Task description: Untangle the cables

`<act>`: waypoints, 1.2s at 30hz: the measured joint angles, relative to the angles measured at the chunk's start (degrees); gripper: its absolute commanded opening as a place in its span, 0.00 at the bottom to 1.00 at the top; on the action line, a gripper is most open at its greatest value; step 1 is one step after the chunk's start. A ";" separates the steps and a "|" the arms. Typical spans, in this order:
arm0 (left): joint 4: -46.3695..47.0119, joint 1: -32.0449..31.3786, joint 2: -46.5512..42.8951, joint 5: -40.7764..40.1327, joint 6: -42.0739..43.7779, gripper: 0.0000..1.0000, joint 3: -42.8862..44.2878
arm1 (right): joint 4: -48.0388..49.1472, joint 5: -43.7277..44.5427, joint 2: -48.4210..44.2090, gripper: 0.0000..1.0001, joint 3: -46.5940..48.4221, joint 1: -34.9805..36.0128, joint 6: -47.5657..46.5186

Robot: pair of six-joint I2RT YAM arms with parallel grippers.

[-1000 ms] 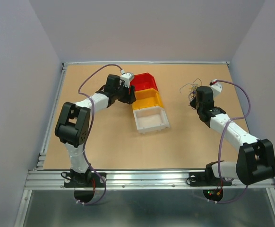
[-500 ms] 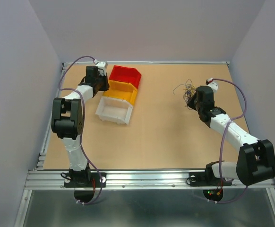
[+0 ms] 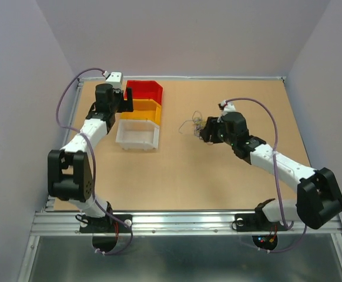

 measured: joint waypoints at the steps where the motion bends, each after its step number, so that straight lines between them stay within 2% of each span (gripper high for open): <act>1: 0.70 -0.22 -2.99 -0.37 0.22 0.99 -1.31 | 0.00 -1.77 0.33 0.86 0.04 1.75 -1.09; 3: 3.19 -1.07 -9.46 -0.74 0.83 0.99 -4.44 | -0.04 -5.09 0.48 0.90 0.04 4.22 -3.04; 6: 7.28 -3.48 -18.23 0.24 2.89 0.99 -9.53 | -0.15 -6.36 -0.44 0.91 0.04 5.46 -4.35; 8: 8.92 -7.13 -22.18 2.14 5.31 0.99 -12.50 | -0.17 -6.03 -1.60 0.90 0.04 5.31 -4.85; 10: 9.88 -14.10 -24.46 4.26 8.79 0.99 -15.06 | 0.04 -4.94 -3.69 0.89 0.04 5.25 -5.18; 12: 10.64 -21.75 -24.50 6.03 12.87 0.98 -17.62 | 0.72 -4.15 -5.05 0.87 0.04 5.25 -5.31; 15: 10.88 -29.59 -22.40 5.25 17.66 0.96 -20.98 | 1.53 -3.65 -3.89 0.79 0.09 5.27 -5.27; 18: 10.80 -33.24 -18.10 3.41 20.87 0.94 -21.86 | 0.98 -3.61 0.87 0.75 0.98 5.25 -5.18; 21: 11.02 -34.07 -12.72 1.62 22.64 0.92 -21.84 | -0.61 -3.98 7.61 0.70 3.34 5.27 -5.07; 22: 10.93 -34.07 -11.23 1.11 22.91 0.91 -21.68 | -1.27 -4.09 9.64 0.64 4.15 5.25 -5.07; 24: 10.91 -34.07 -8.83 0.55 23.28 0.91 -21.16 | -2.32 -4.37 13.29 0.59 5.66 5.25 -5.03; 26: 10.80 -34.05 -6.51 0.04 23.41 0.91 -20.44 | -3.32 -5.01 16.55 0.51 6.80 5.25 -4.87; 27: 10.58 -34.03 -5.16 -0.13 23.45 0.90 -19.93 | -3.54 -5.57 17.40 0.41 7.02 5.25 -4.83; 28: 10.45 -34.03 -4.50 -0.13 23.47 0.89 -19.54 | -3.91 -6.27 18.21 0.12 7.34 5.25 -4.70; 29: 10.19 -34.05 -3.61 -0.04 23.45 0.88 -18.88 | -4.15 -7.21 19.12 0.01 7.78 5.22 -4.59; 33: 8.35 -34.10 -0.74 1.05 23.30 0.85 -15.47 | -4.57 -10.32 20.31 0.00 8.66 5.16 -4.44; 36: 7.74 -34.12 0.79 1.57 23.10 0.78 -13.31 | -4.61 -11.78 19.63 0.01 8.63 5.16 -4.42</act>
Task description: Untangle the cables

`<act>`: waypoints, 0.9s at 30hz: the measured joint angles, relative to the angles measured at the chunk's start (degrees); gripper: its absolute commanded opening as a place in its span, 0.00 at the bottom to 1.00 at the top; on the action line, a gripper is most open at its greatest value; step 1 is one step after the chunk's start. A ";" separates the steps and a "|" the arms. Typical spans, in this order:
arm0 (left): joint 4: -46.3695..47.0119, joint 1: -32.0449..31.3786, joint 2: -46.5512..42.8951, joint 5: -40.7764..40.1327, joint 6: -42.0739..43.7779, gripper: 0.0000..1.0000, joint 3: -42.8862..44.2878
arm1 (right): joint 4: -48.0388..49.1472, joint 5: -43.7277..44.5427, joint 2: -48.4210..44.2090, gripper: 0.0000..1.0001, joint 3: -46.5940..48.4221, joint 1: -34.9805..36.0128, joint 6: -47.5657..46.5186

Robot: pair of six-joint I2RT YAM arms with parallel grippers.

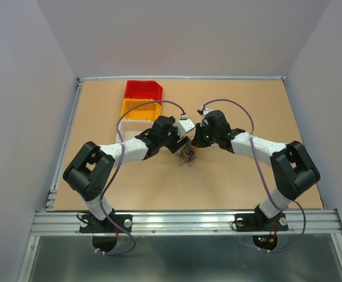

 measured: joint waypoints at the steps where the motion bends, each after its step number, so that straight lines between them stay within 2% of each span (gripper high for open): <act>1: -0.33 -0.02 0.20 0.15 -0.02 0.70 0.42 | -0.02 -0.37 -1.25 0.01 -0.07 0.00 0.26; 3: -0.57 -0.04 0.20 0.50 -0.22 0.61 0.50 | 0.24 -0.63 -3.69 0.00 -0.50 0.00 0.55; 4: -0.74 -0.07 0.20 0.70 -0.26 0.52 0.50 | 0.96 -0.66 -6.54 0.01 -1.11 0.00 0.74; 7: -1.25 -0.09 0.22 1.44 -0.26 0.49 0.50 | 3.23 -0.66 -15.43 0.01 -3.58 -0.13 1.38; 8: -1.33 -0.09 0.22 1.79 -0.20 0.50 0.50 | 4.52 -0.55 -18.62 0.01 -4.39 -0.15 1.60; 9: -1.53 -0.09 0.22 2.16 -0.17 0.59 0.50 | 5.51 -0.17 -21.05 0.02 -4.94 -0.15 1.84; 12: -1.97 -0.09 0.22 3.45 0.11 0.74 0.50 | 7.78 1.33 -24.39 0.01 -5.40 -0.15 2.12; 19: -2.62 -0.09 0.22 6.71 0.39 0.79 0.50 | 8.50 5.75 -25.53 0.01 -8.81 -0.15 2.97; 27: -2.12 0.70 -2.05 8.79 0.31 0.78 -0.96 | 11.96 10.32 -40.52 0.01 -15.30 -0.15 3.21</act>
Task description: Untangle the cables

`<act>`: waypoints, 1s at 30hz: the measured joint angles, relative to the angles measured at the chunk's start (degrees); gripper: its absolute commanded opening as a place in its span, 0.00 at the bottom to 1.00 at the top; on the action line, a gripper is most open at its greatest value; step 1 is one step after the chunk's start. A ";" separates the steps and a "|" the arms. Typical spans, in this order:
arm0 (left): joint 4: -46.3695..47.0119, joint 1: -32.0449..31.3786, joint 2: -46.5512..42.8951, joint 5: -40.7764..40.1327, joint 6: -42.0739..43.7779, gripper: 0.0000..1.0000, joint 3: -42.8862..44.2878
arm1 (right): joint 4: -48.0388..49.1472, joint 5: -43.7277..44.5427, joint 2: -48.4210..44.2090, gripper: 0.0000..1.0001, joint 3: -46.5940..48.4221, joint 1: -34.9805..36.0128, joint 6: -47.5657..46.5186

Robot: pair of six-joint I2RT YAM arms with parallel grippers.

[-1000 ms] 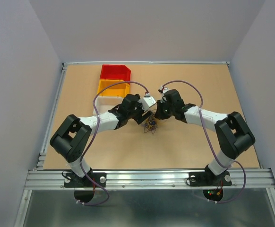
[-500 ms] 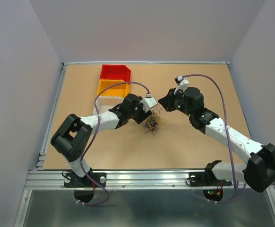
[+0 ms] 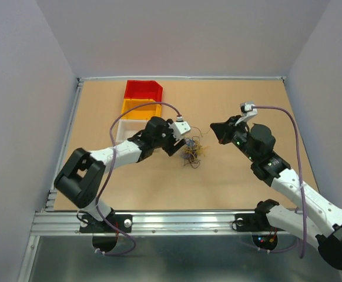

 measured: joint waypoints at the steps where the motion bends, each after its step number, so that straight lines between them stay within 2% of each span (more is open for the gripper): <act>1: 0.76 0.92 -2.23 0.96 -0.28 0.79 -1.62 | 0.42 0.09 -1.86 0.01 -0.24 0.00 -0.04; 4: 1.55 5.11 -12.11 4.28 -1.68 0.80 -6.05 | 2.14 -0.85 -4.70 0.01 -0.50 0.00 -0.28; 7: 3.13 7.85 -22.27 8.02 -2.58 0.92 -6.88 | 3.82 -3.43 -6.12 0.00 -1.14 0.00 -0.50; 9: 5.09 6.86 -27.80 12.15 -2.80 0.99 -6.58 | 5.51 -5.86 -6.69 0.00 -1.97 0.00 -0.61; 12: 6.78 4.04 -30.16 16.81 -2.86 0.99 -4.31 | 7.43 -8.94 -7.78 0.01 -3.30 0.00 -0.92; 17: 7.80 -0.28 -23.43 21.68 -1.92 0.99 1.16 | 10.58 -12.02 -10.29 0.01 -5.22 0.00 -1.51; 24: 8.81 -0.55 -10.23 24.98 -3.74 0.96 2.40 | 14.34 -15.96 -9.60 0.00 -5.64 0.00 -1.27; 30: 11.76 -1.57 -8.41 28.37 -7.91 0.90 2.14 | 16.24 -18.25 -7.58 0.01 -5.64 0.00 -0.37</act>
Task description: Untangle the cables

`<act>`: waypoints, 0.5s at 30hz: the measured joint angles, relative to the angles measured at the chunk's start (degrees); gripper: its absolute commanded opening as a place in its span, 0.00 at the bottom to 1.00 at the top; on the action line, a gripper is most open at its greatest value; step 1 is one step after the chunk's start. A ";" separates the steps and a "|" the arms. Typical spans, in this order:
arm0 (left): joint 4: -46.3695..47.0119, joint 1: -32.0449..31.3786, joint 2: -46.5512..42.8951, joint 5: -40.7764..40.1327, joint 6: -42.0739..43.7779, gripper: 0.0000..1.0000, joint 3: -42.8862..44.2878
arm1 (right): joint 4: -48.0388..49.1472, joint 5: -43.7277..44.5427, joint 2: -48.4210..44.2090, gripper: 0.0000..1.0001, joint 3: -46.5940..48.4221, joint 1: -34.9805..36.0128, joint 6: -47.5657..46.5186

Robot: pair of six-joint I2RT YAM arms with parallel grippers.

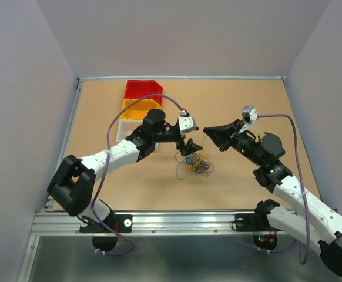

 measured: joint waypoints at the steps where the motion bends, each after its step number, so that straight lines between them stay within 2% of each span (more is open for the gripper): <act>1: 0.35 -0.02 0.00 0.92 -0.31 0.90 0.00 | 0.13 -0.22 0.26 0.01 0.00 0.00 0.17; 7: 2.01 -0.33 -0.33 4.11 -0.87 0.78 -1.57 | 0.61 -1.09 1.03 0.01 0.00 0.00 0.85; 11: 1.51 -0.35 -0.52 6.19 -0.85 0.79 -2.23 | 1.05 -1.38 1.81 0.01 0.00 0.00 1.07; 12: 1.33 -0.35 -0.61 6.71 -0.85 0.76 -2.23 | 1.18 -1.49 2.03 0.01 0.00 0.00 1.20; 14: 1.11 -0.35 -0.74 7.34 -0.81 0.64 -2.23 | 1.36 -1.64 2.21 0.00 0.00 0.00 1.27; 15: 0.85 -0.35 -0.81 7.50 -0.83 0.46 -2.23 | 1.51 -1.90 2.25 0.00 0.00 0.00 1.38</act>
